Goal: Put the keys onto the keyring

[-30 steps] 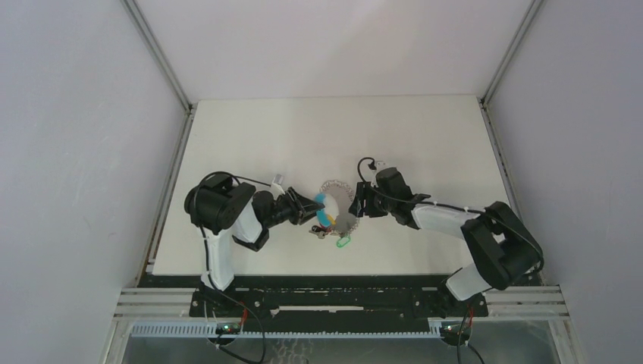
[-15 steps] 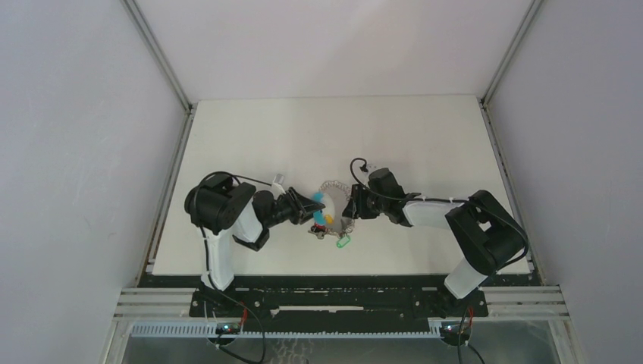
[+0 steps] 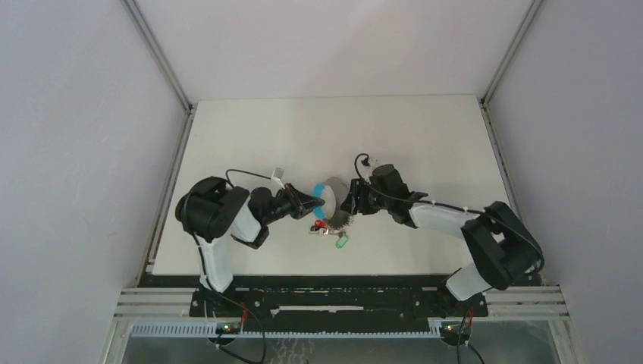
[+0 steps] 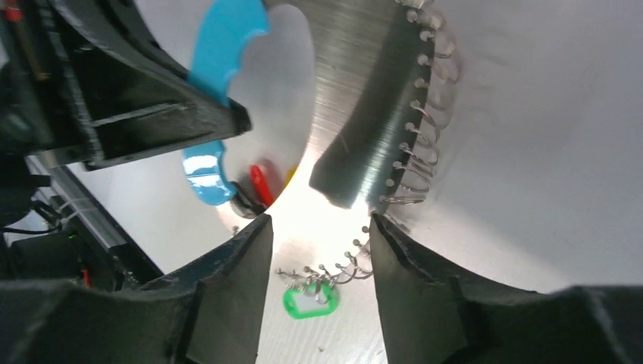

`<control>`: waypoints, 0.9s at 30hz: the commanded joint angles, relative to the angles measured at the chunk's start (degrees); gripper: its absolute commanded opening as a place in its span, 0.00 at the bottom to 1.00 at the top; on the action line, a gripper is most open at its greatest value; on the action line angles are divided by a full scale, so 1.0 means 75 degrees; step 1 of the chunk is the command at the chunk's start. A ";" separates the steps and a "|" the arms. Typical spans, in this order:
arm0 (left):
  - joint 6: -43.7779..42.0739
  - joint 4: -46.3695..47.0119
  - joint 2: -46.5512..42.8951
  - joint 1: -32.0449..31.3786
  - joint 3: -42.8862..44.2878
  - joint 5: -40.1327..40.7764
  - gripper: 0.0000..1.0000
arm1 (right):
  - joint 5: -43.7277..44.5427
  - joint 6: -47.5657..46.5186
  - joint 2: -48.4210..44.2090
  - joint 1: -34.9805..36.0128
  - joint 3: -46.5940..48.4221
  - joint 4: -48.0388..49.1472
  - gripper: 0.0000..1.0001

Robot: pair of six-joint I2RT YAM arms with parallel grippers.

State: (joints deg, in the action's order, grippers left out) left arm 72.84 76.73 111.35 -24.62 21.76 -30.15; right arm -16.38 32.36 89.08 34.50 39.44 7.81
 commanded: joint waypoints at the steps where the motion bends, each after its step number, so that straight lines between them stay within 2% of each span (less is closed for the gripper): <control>1: -0.0147 0.0361 -0.0872 -0.0045 -0.0091 -0.0010 0.01 | 0.0285 -0.0583 -0.1318 0.0008 0.0135 -0.0114 0.53; 5: -0.0351 -0.0133 -0.1569 -0.0045 -0.0113 0.0021 0.00 | 0.0440 -0.0920 -0.2260 -0.0041 -0.0097 -0.0393 0.59; 9: -0.0990 -0.1403 -0.2689 -0.0045 -0.0065 0.0179 0.00 | 0.0627 -0.1299 -0.3349 -0.0070 -0.0407 -0.0595 0.64; 16: -0.3136 -0.5740 -0.5264 -0.0074 0.0814 0.0863 0.00 | 0.0994 -0.2265 -0.5520 -0.0100 -0.0902 -0.0884 0.79; 19: -0.3845 -0.7173 -0.6208 -0.0080 0.1319 0.1184 0.00 | 0.0905 -0.2640 -0.6240 -0.0117 -0.0983 -0.0914 0.87; 21: -0.4250 -0.8035 -0.6754 -0.0086 0.1674 0.1281 0.00 | 0.0799 -0.2882 -0.6608 -0.0135 -0.1016 -0.0873 0.92; 27: -0.5328 -0.9240 -0.7496 -0.0075 0.2642 0.1186 0.00 | 0.1070 -0.3104 -0.7198 -0.0135 -0.1024 -0.0500 1.00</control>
State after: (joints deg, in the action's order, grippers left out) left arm 40.86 14.83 58.15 -24.99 35.24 -21.41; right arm -10.35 12.08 36.80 33.71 32.21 0.60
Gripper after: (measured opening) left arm 0.034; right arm 0.986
